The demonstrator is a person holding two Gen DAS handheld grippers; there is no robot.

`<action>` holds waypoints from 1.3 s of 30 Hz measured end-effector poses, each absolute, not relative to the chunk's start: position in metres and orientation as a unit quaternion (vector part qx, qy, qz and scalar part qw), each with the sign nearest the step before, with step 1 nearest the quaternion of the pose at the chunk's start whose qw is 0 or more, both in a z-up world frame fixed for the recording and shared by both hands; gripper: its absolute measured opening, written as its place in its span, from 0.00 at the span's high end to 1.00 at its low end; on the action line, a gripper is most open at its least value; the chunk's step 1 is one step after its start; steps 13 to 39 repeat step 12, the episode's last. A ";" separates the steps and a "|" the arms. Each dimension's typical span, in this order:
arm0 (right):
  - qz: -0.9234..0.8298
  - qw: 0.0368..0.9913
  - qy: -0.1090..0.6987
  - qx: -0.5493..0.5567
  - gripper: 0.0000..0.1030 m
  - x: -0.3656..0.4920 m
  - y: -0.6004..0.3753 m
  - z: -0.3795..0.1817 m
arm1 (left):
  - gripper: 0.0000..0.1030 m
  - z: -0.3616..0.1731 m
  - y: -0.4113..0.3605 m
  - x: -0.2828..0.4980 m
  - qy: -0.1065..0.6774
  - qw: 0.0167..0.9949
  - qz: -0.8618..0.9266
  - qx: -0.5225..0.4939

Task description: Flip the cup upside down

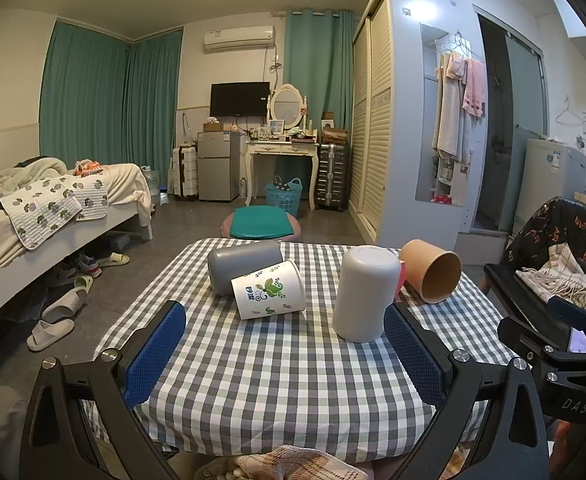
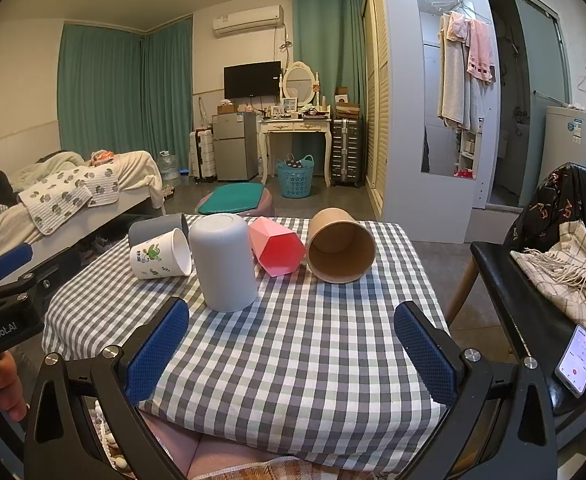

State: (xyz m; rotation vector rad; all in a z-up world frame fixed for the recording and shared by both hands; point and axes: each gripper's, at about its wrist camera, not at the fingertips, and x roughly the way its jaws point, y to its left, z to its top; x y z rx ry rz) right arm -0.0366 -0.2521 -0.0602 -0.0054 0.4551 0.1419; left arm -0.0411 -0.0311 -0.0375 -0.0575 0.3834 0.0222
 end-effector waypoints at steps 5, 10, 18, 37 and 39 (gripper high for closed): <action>0.071 0.972 0.226 -0.002 0.00 -0.037 -0.252 -0.061 | 0.00 -0.037 -0.031 -0.042 0.190 0.981 0.013 -0.028; 0.071 0.971 0.227 -0.001 0.00 -0.037 -0.252 -0.062 | 0.00 -0.038 -0.029 -0.042 0.194 0.980 0.011 -0.034; 0.071 0.971 0.226 -0.001 0.00 -0.037 -0.252 -0.062 | 0.00 -0.039 -0.027 -0.042 0.200 0.979 0.006 -0.036; 0.071 0.971 0.226 -0.001 0.00 -0.037 -0.252 -0.062 | 0.00 -0.039 -0.027 -0.042 0.200 0.979 0.006 -0.036; 0.071 0.971 0.226 -0.001 0.00 -0.037 -0.252 -0.062 | 0.00 -0.039 -0.027 -0.042 0.200 0.979 0.006 -0.036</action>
